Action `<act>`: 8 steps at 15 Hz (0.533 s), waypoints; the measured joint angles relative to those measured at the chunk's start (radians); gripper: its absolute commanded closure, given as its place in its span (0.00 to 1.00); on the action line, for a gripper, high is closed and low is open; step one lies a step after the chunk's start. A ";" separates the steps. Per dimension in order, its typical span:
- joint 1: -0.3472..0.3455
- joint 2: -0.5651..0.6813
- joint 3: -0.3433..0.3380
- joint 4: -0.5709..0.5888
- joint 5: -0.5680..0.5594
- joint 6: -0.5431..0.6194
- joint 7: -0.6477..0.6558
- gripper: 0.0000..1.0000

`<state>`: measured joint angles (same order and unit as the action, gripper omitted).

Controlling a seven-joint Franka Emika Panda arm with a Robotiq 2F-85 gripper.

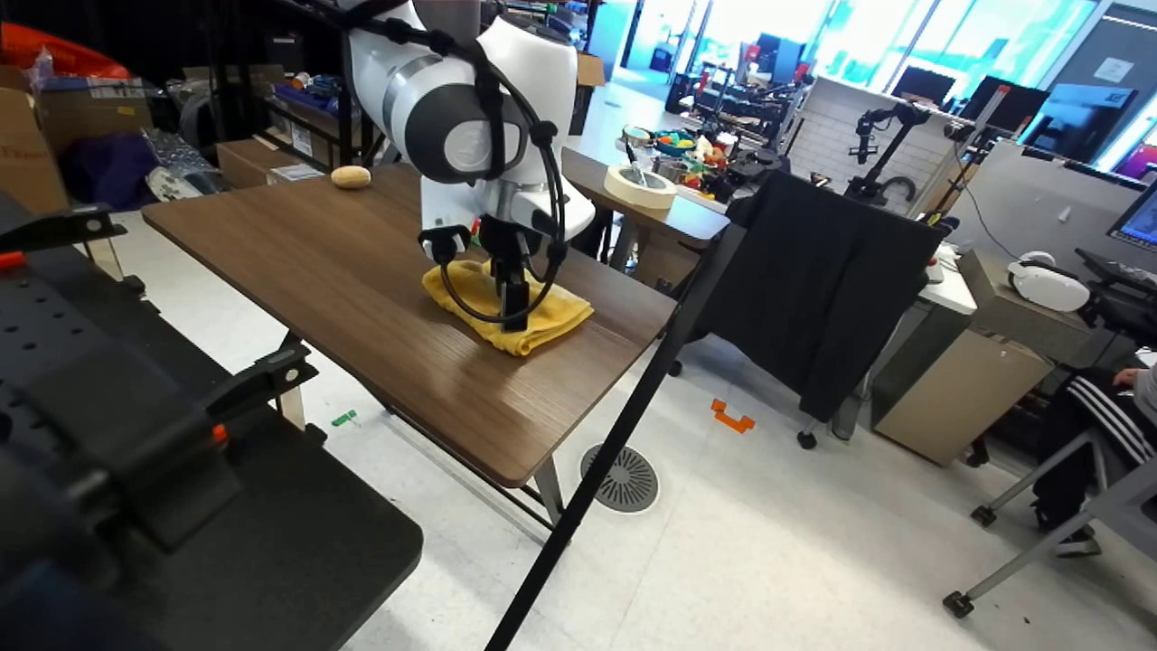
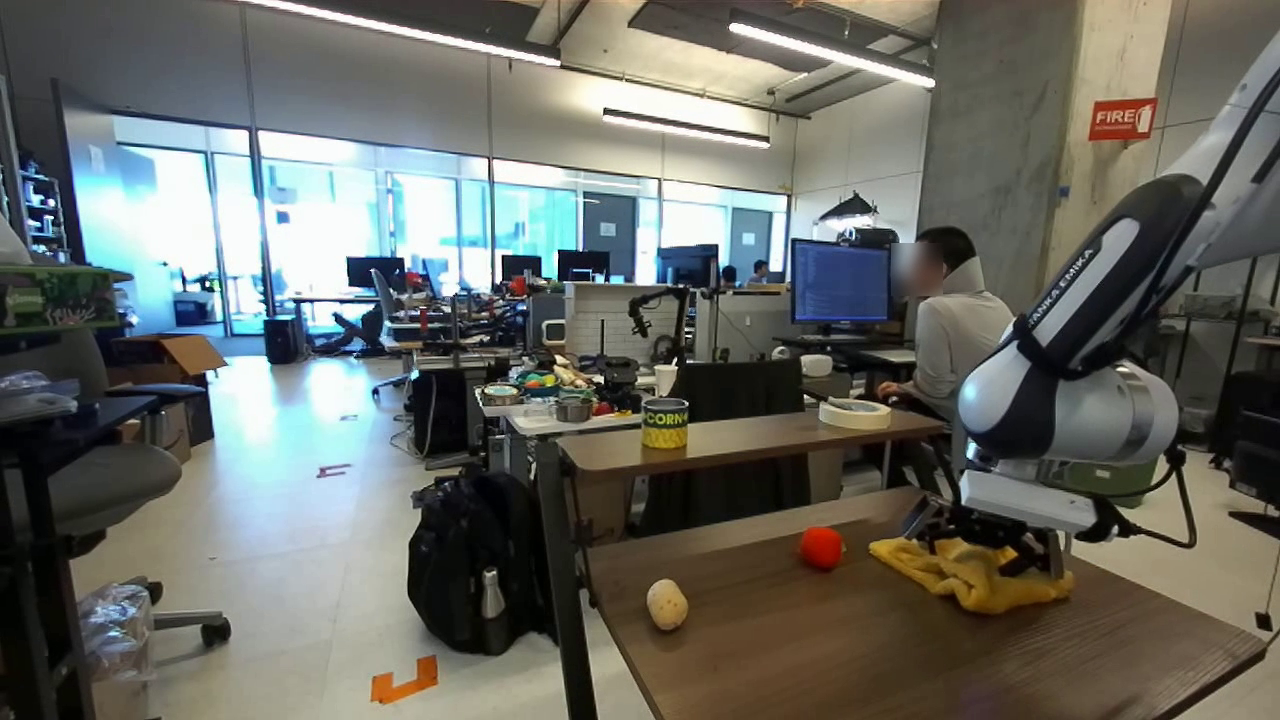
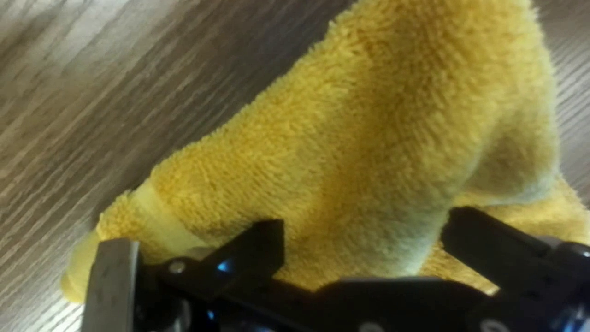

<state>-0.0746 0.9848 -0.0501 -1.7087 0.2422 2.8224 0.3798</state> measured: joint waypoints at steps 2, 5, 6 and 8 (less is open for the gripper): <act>0.020 0.007 -0.037 0.007 0.000 0.002 0.029 0.00; 0.048 0.069 -0.118 0.101 0.005 0.003 0.165 0.00; 0.052 0.099 -0.138 0.149 0.010 -0.001 0.214 0.00; 0.065 0.155 -0.173 0.248 0.017 -0.021 0.321 0.00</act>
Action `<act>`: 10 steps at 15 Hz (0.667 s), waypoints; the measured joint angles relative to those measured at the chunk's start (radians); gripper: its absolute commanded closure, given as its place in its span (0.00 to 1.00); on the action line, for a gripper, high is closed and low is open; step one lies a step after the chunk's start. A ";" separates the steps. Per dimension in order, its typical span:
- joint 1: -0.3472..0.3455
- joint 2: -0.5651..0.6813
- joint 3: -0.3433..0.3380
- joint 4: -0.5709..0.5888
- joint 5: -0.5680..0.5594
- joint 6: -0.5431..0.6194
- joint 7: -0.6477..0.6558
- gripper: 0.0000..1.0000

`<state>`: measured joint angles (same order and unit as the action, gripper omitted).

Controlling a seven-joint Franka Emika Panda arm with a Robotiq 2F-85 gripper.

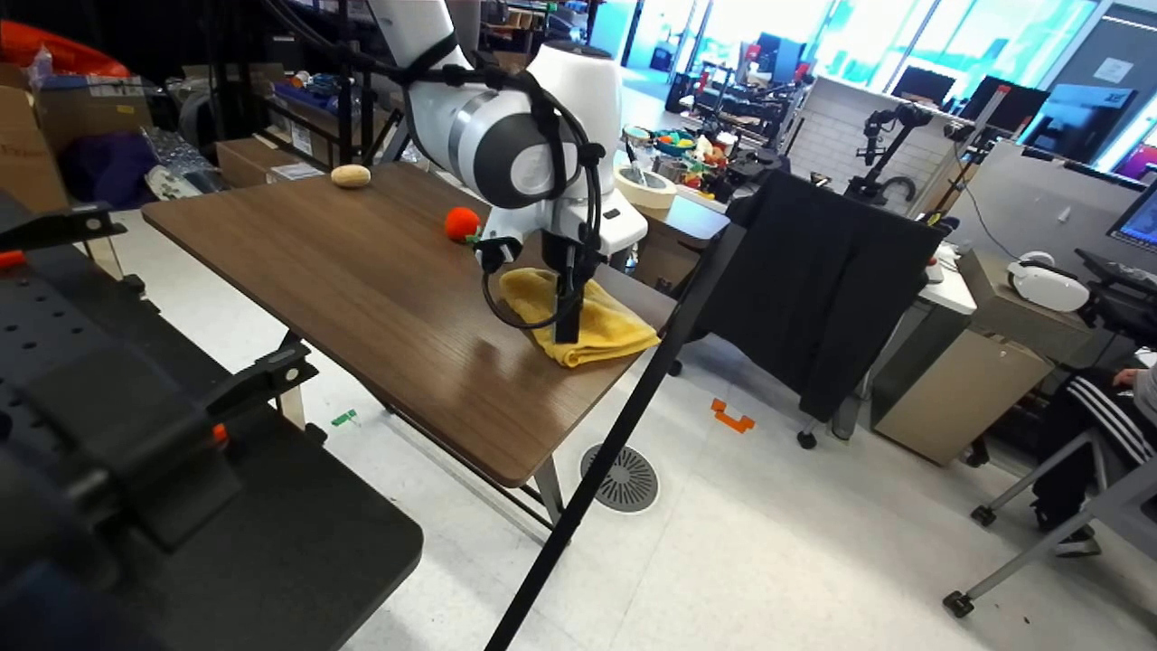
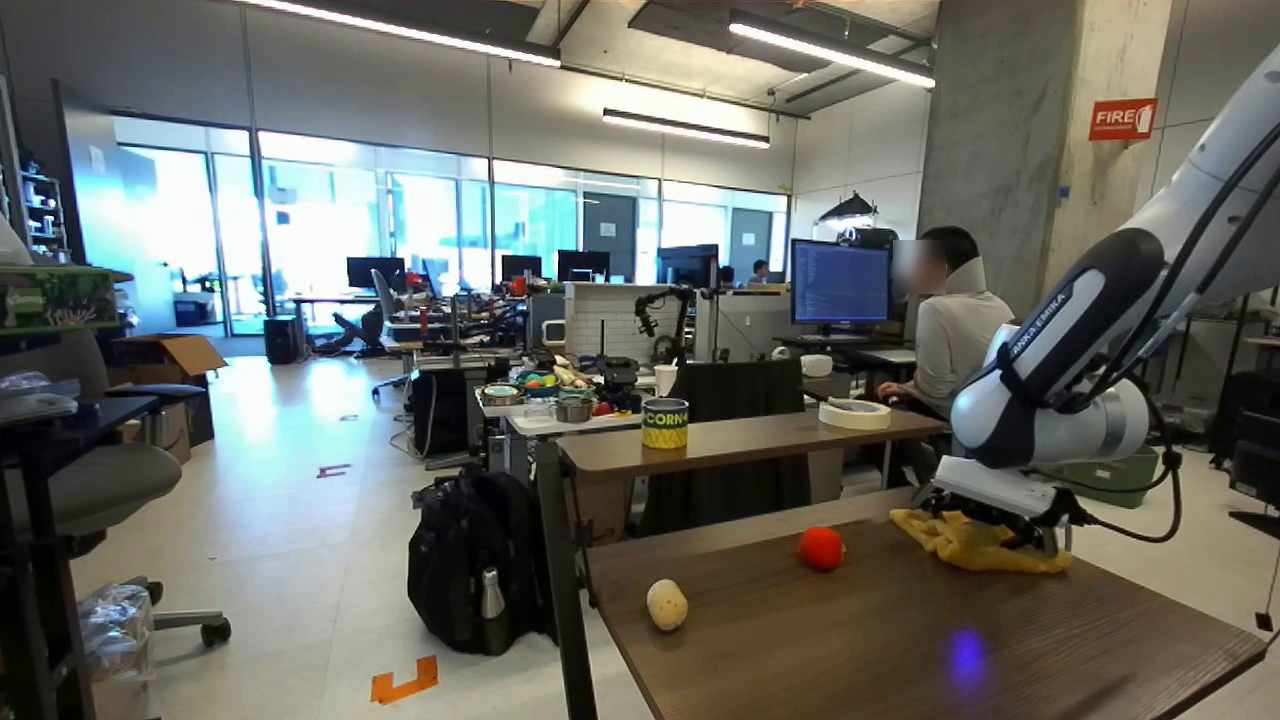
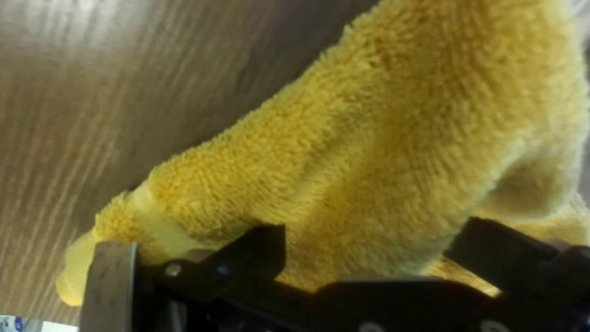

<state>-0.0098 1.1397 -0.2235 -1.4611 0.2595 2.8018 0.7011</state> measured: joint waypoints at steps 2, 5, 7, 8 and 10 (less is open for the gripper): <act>0.019 0.049 -0.023 0.101 0.000 -0.041 0.103 0.00; 0.045 0.113 -0.030 0.248 -0.009 -0.130 0.212 0.00; 0.062 0.146 -0.028 0.323 -0.045 -0.207 0.235 0.00; 0.070 0.153 -0.028 0.341 -0.074 -0.246 0.235 0.00; 0.081 0.154 -0.028 0.347 -0.140 -0.308 0.225 0.00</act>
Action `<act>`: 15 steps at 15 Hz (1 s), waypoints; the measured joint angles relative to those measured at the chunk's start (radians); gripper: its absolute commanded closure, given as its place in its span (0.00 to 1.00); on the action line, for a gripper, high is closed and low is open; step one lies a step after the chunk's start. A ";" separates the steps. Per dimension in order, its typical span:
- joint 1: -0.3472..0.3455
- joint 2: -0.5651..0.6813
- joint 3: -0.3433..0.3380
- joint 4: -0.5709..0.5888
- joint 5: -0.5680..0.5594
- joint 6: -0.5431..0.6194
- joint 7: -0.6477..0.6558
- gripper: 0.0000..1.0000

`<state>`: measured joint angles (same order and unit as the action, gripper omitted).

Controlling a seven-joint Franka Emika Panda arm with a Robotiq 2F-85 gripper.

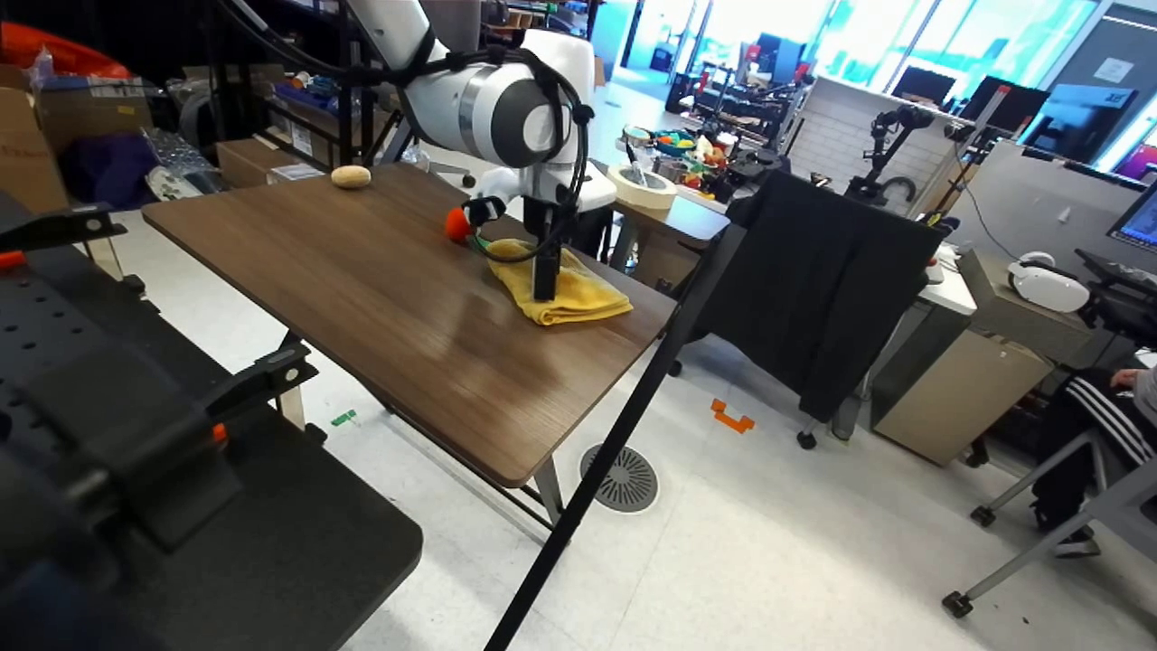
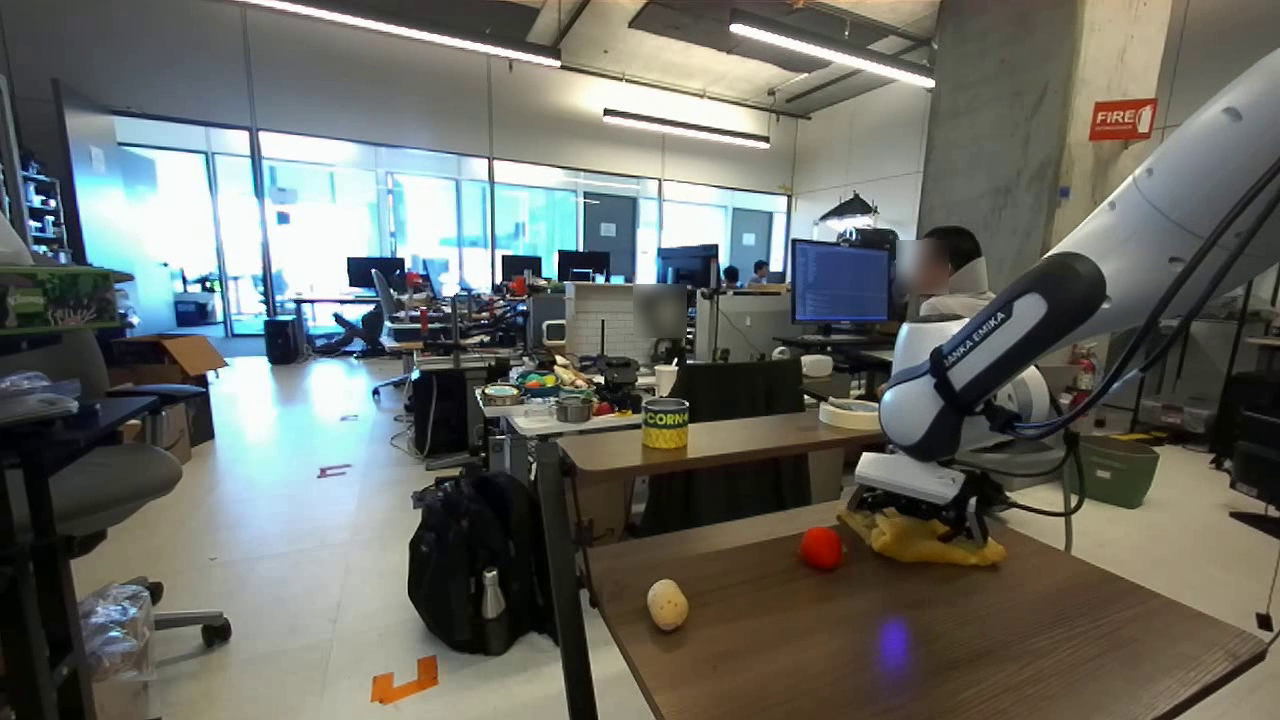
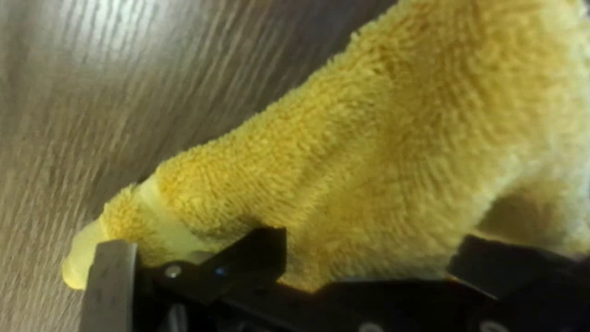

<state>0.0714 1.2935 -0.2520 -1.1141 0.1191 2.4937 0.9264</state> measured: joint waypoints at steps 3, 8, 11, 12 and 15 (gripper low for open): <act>0.002 -0.025 -0.011 -0.050 -0.040 -0.010 -0.067 0.00; 0.010 -0.127 -0.014 -0.272 -0.086 0.122 -0.250 0.00; 0.039 -0.187 -0.001 -0.420 -0.101 0.263 -0.361 0.00; 0.053 -0.207 0.005 -0.472 -0.101 0.315 -0.399 0.00; 0.084 -0.275 0.054 -0.633 -0.101 0.458 -0.515 0.00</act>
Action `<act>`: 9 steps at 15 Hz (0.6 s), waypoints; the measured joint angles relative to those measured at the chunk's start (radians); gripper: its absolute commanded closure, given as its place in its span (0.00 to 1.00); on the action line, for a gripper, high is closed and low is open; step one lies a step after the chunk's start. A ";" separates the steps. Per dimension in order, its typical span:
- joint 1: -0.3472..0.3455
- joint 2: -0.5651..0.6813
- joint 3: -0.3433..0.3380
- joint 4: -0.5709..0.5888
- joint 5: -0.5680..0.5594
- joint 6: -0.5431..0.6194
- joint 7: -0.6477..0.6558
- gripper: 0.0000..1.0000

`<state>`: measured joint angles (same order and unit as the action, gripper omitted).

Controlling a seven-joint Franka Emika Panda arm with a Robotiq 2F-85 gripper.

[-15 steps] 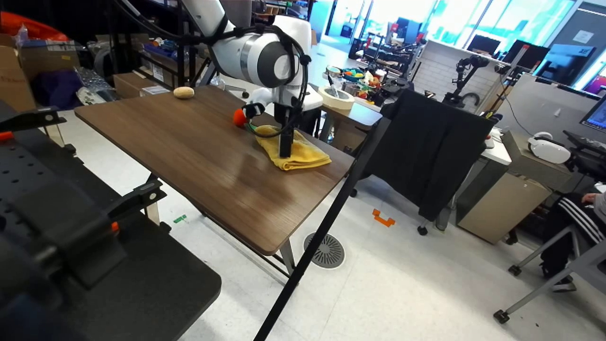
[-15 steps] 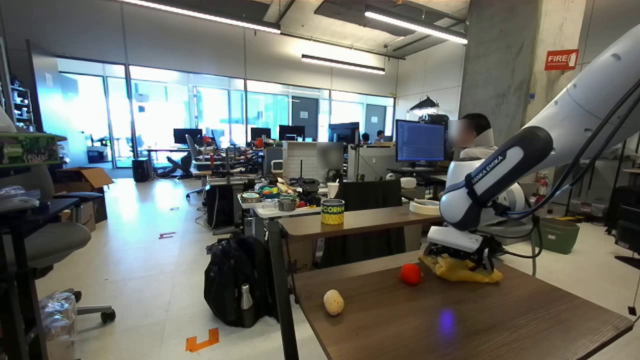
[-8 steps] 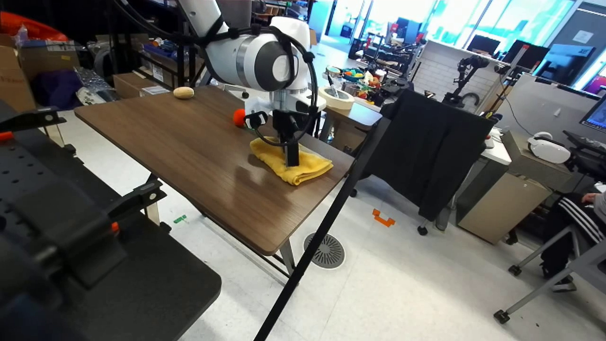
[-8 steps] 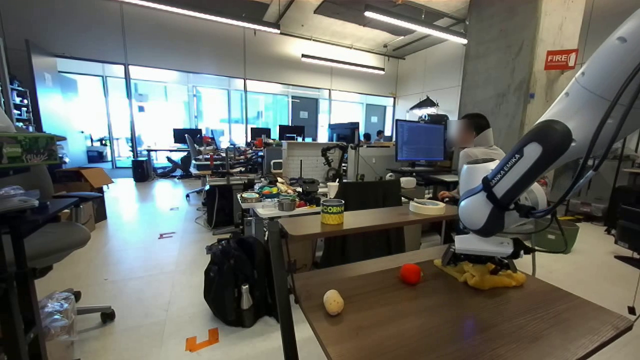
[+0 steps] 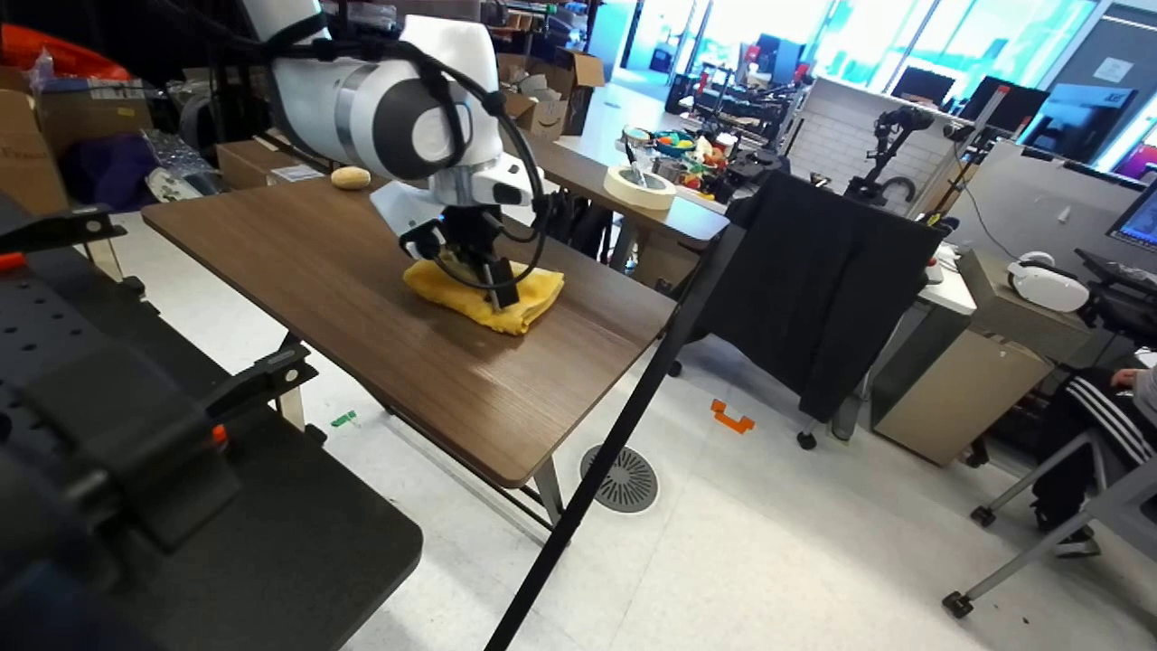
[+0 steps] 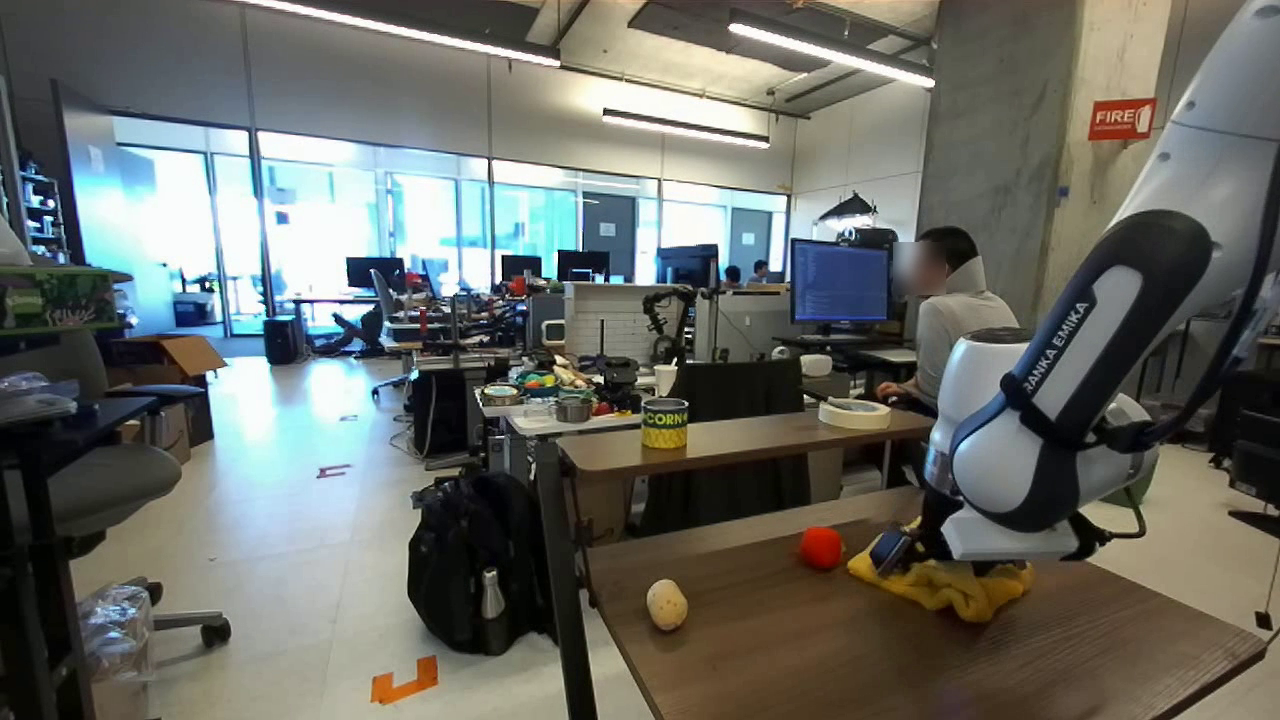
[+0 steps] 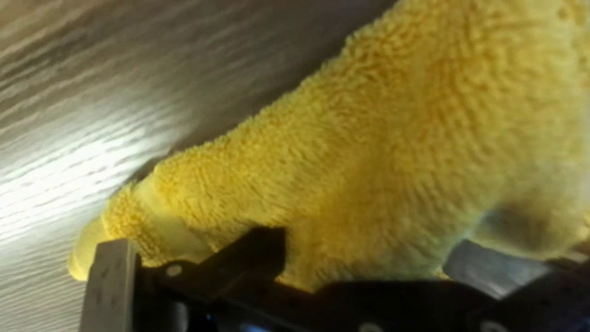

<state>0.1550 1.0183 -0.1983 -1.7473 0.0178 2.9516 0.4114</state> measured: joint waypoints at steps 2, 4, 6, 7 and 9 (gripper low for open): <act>0.012 -0.049 0.049 -0.110 0.000 0.080 -0.077 0.00; 0.016 -0.099 0.112 -0.222 0.000 0.157 -0.151 0.00; 0.015 -0.143 0.186 -0.331 0.000 0.238 -0.212 0.00; 0.011 -0.163 0.230 -0.381 0.000 0.270 -0.240 0.00; -0.040 -0.195 0.340 -0.445 -0.002 0.282 -0.296 0.00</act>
<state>0.1155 0.8232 0.1413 -2.1927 0.0153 3.2335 0.1153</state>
